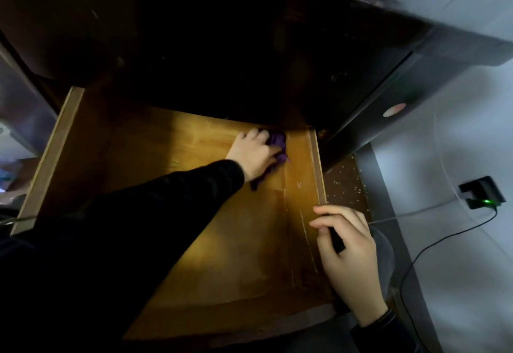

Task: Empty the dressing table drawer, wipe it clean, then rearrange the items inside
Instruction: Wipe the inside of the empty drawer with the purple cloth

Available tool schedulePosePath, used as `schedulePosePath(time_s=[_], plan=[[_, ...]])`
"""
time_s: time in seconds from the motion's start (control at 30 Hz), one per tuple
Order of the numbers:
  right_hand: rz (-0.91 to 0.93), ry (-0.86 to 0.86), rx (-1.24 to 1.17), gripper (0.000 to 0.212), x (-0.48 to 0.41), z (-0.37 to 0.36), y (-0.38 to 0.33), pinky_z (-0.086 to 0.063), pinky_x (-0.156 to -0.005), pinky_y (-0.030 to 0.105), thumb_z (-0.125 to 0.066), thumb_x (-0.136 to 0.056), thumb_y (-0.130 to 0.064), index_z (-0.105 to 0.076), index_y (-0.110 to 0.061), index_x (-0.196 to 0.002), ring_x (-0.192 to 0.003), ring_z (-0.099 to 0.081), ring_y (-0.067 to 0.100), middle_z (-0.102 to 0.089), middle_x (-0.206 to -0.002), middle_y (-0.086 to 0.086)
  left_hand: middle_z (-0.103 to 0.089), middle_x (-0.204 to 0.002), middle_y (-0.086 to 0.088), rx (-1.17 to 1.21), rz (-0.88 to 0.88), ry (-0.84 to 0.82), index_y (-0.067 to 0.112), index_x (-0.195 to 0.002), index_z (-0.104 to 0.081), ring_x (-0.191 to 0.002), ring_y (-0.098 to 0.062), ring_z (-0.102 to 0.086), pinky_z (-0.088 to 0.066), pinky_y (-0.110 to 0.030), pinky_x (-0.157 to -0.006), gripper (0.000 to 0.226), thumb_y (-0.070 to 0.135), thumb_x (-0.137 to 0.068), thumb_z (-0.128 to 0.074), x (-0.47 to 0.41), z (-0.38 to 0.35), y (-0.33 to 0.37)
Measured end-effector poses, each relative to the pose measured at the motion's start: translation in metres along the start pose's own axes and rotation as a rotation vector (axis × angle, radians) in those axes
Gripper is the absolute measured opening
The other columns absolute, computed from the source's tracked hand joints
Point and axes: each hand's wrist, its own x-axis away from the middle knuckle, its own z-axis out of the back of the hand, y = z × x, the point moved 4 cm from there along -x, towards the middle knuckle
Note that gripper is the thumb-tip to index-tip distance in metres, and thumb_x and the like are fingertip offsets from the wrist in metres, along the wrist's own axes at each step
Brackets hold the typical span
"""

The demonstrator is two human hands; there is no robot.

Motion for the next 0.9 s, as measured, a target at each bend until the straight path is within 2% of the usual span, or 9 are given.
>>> schedulePosePath(time_s=[0.07,0.17,0.33,0.4,0.53,0.63,0.77,0.83,0.9], plan=[[0.001,0.000,0.007,0.021,0.001,0.000,-0.002,-0.043,-0.094,0.025,-0.052,-0.090,-0.021,-0.073,-0.019,-0.090,-0.108,-0.058,0.013,-0.067,-0.111,-0.009,-0.049,-0.134,-0.012,0.050,0.136,0.016,0.023,-0.136,-0.054,-0.122,-0.036,-0.045,-0.038,-0.041,-0.094,0.045,0.042,-0.096,-0.052,-0.017,-0.003,0.001],[0.000,-0.008,0.017,0.021,0.000,0.002,-0.005,-0.040,-0.094,0.017,-0.052,-0.089,-0.022,-0.072,-0.020,-0.090,-0.107,-0.058,0.012,-0.066,-0.110,-0.010,-0.052,-0.122,-0.015,0.283,0.087,0.037,0.010,-0.121,-0.056,-0.112,-0.034,-0.049,-0.042,-0.039,-0.090,0.039,0.030,-0.088,-0.061,0.007,-0.004,0.026],[-0.018,-0.010,0.035,0.014,0.001,0.003,-0.004,-0.043,-0.092,0.021,-0.061,-0.088,-0.013,-0.072,-0.022,-0.088,-0.107,-0.057,0.011,-0.065,-0.110,-0.015,-0.058,-0.116,-0.007,0.831,-0.299,-0.401,0.014,-0.105,-0.068,-0.108,-0.020,-0.055,-0.041,-0.024,-0.099,0.023,0.013,-0.082,-0.071,0.136,-0.014,0.092],[-0.026,-0.001,0.041,0.021,0.002,0.003,-0.003,-0.040,-0.093,0.014,-0.067,-0.086,-0.001,-0.072,-0.021,-0.087,-0.107,-0.057,0.011,-0.066,-0.108,-0.015,-0.058,-0.120,-0.005,0.985,-0.287,-0.448,0.014,-0.106,-0.069,-0.113,-0.015,-0.055,-0.037,-0.018,-0.104,0.022,0.010,-0.085,-0.070,0.154,-0.012,0.106],[-0.015,0.042,0.004,0.016,0.003,0.006,-0.006,-0.045,-0.090,0.021,-0.059,-0.088,-0.013,-0.072,-0.022,-0.088,-0.105,-0.059,0.009,-0.067,-0.105,-0.015,-0.064,-0.112,-0.006,1.105,-0.155,-0.335,0.010,-0.106,-0.072,-0.103,-0.015,-0.063,-0.048,-0.023,-0.096,0.022,0.012,-0.084,-0.076,0.132,-0.001,0.105],[-0.008,0.060,-0.019,0.018,0.002,0.006,-0.006,-0.046,-0.088,0.020,-0.054,-0.088,-0.022,-0.072,-0.024,-0.092,-0.103,-0.060,0.006,-0.068,-0.104,-0.015,-0.062,-0.102,-0.005,1.166,0.036,-0.081,0.007,-0.100,-0.070,-0.093,-0.017,-0.064,-0.051,-0.029,-0.089,0.021,0.007,-0.081,-0.079,0.099,0.004,0.084],[-0.081,0.113,-0.016,0.026,0.002,0.006,0.003,-0.044,-0.084,0.014,-0.068,-0.084,0.000,-0.072,-0.025,-0.089,-0.099,-0.060,0.005,-0.066,-0.101,-0.014,-0.066,-0.100,-0.007,1.261,0.290,0.262,0.005,-0.106,-0.062,-0.092,-0.010,-0.061,-0.049,-0.022,-0.089,0.025,0.000,-0.084,-0.073,0.015,0.015,0.039],[-0.087,0.110,-0.008,0.027,0.002,0.005,0.006,-0.046,-0.082,0.021,-0.069,-0.083,0.001,-0.071,-0.026,-0.087,-0.099,-0.059,0.005,-0.065,-0.101,-0.015,-0.068,-0.109,-0.011,1.315,0.507,0.291,0.005,-0.112,-0.065,-0.102,-0.020,-0.064,-0.052,-0.028,-0.090,0.021,0.009,-0.091,-0.068,-0.023,0.013,0.022],[-0.061,0.103,0.016,0.031,0.003,0.005,0.005,-0.046,-0.079,0.021,-0.073,-0.080,0.006,-0.072,-0.025,-0.086,-0.098,-0.059,0.005,-0.065,-0.100,-0.014,-0.069,-0.111,-0.012,1.333,0.650,0.249,0.006,-0.109,-0.066,-0.101,-0.029,-0.065,-0.051,-0.023,-0.073,0.016,0.016,-0.097,-0.061,-0.044,0.005,0.016]])
